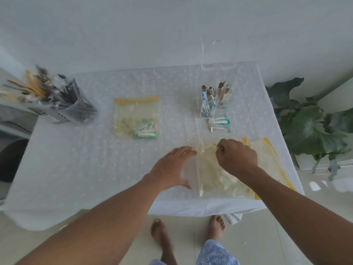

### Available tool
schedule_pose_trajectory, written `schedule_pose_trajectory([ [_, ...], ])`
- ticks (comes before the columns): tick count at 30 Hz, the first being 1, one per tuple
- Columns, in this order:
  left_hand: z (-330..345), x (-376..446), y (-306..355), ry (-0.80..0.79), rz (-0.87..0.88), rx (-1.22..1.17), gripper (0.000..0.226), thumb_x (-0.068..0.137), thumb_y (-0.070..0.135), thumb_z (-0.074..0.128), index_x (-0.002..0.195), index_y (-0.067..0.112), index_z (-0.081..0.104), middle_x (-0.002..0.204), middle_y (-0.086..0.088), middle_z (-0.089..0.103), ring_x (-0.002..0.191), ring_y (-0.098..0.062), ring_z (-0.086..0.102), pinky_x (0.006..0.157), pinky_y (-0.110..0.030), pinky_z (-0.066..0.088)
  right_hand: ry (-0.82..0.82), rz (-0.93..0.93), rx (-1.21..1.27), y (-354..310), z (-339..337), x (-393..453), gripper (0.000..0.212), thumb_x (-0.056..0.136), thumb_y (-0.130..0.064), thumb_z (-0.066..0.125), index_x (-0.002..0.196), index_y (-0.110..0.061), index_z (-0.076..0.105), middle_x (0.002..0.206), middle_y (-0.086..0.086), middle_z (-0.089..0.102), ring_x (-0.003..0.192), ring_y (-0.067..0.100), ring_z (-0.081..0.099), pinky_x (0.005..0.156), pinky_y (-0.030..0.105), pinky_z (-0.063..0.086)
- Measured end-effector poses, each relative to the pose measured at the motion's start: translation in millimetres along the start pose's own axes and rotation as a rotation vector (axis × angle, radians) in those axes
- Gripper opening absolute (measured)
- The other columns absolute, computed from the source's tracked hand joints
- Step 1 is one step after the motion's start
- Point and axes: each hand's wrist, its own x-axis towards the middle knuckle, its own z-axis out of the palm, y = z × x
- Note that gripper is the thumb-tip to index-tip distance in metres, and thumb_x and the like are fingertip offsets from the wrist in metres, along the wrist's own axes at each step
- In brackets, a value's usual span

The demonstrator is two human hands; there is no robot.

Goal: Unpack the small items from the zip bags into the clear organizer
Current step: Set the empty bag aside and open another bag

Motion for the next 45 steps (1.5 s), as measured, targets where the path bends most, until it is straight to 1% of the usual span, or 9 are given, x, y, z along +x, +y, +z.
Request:
schedule_pose_trajectory([
  [6,-38.7,-32.3,-81.7,0.131,-0.236,0.08,0.075,0.082,0.05,0.072,0.144,0.025,0.039,0.147,0.004,0.042,0.134,-0.02,0.041,0.104,-0.039,0.044,-0.045,-0.051,0.091,-78.2,11.0,49.2,0.022,0.095,-0.038,0.047,0.103,-0.028,0.065,0.095,0.001,0.069,0.083,0.029,0.062,0.069,0.033,0.043],
  [13,-72.0,-54.3,-157.2,0.161,-0.444,0.117,0.067,0.085,0.042,0.069,0.142,0.023,0.04,0.14,0.0,0.043,0.128,-0.024,0.042,0.098,-0.041,0.046,-0.159,-0.115,0.077,-145.1,26.9,90.3,0.029,0.097,-0.04,0.045,0.118,-0.027,0.06,0.107,0.003,0.067,0.093,0.027,0.062,0.074,0.034,0.043],
  [21,-88.3,-44.8,-190.5,0.212,-0.623,-0.134,0.062,0.087,0.035,0.067,0.141,0.018,0.041,0.142,-0.003,0.038,0.126,-0.023,0.046,0.098,-0.041,0.046,-0.186,-0.197,-0.059,-183.6,30.2,122.1,0.035,0.098,-0.042,0.043,0.125,-0.024,0.055,0.11,0.004,0.064,0.09,0.026,0.058,0.078,0.036,0.048],
  [28,-86.5,-13.0,-193.3,0.383,-0.838,-0.466,0.058,0.085,0.035,0.065,0.137,0.017,0.047,0.136,-0.004,0.048,0.118,-0.024,0.054,0.087,-0.031,0.042,-0.249,-0.126,0.154,-195.0,46.9,139.5,0.037,0.096,-0.051,0.051,0.108,-0.017,0.058,0.096,0.003,0.062,0.083,0.023,0.062,0.064,0.03,0.047],
  [32,-80.7,-4.3,-192.5,0.478,-0.978,-0.827,0.063,0.083,0.041,0.063,0.136,0.011,0.046,0.124,-0.007,0.062,0.089,-0.023,0.073,0.083,-0.034,0.057,-0.282,-0.025,0.386,-203.8,59.6,138.0,0.04,0.089,-0.051,0.065,0.073,-0.016,0.056,0.063,0.0,0.052,0.053,0.016,0.052,0.047,0.023,0.036],
  [34,-74.1,-6.5,-189.8,0.454,-0.996,-0.922,0.062,0.082,0.046,0.062,0.128,0.005,0.053,0.119,-0.009,0.064,0.064,-0.019,0.075,0.067,-0.029,0.055,-0.303,0.016,0.476,-204.8,65.1,128.8,0.035,0.086,-0.043,0.071,0.071,-0.017,0.053,0.062,-0.002,0.05,0.051,0.015,0.048,0.048,0.025,0.038],
  [37,-59.9,-18.5,-188.4,0.452,-1.013,-0.862,0.034,0.082,0.043,0.065,0.089,0.012,0.055,0.085,-0.009,0.063,0.046,-0.018,0.067,0.058,-0.027,0.047,-0.285,0.028,0.523,-201.3,74.4,107.0,0.026,0.087,-0.037,0.071,0.097,-0.018,0.057,0.086,-0.002,0.061,0.073,0.017,0.062,0.059,0.03,0.051],
  [41,-46.6,-39.3,-186.7,0.471,-1.023,-0.937,0.029,0.078,0.028,0.072,0.079,0.018,0.045,0.07,-0.012,0.062,0.044,-0.021,0.049,0.053,-0.032,0.042,-0.245,-0.026,0.602,-193.0,81.4,82.2,0.009,0.093,-0.024,0.058,0.103,-0.023,0.058,0.088,-0.003,0.066,0.077,0.019,0.064,0.061,0.029,0.051],
  [45,-45.3,-59.3,-173.6,0.45,-0.94,-0.921,0.018,0.072,0.021,0.065,0.078,0.015,0.049,0.072,-0.012,0.061,0.052,-0.022,0.049,0.056,-0.035,0.043,-0.208,-0.096,0.637,-186.0,74.3,73.8,0.005,0.095,-0.02,0.057,0.098,-0.023,0.06,0.078,-0.007,0.063,0.071,0.017,0.061,0.057,0.027,0.045],
])
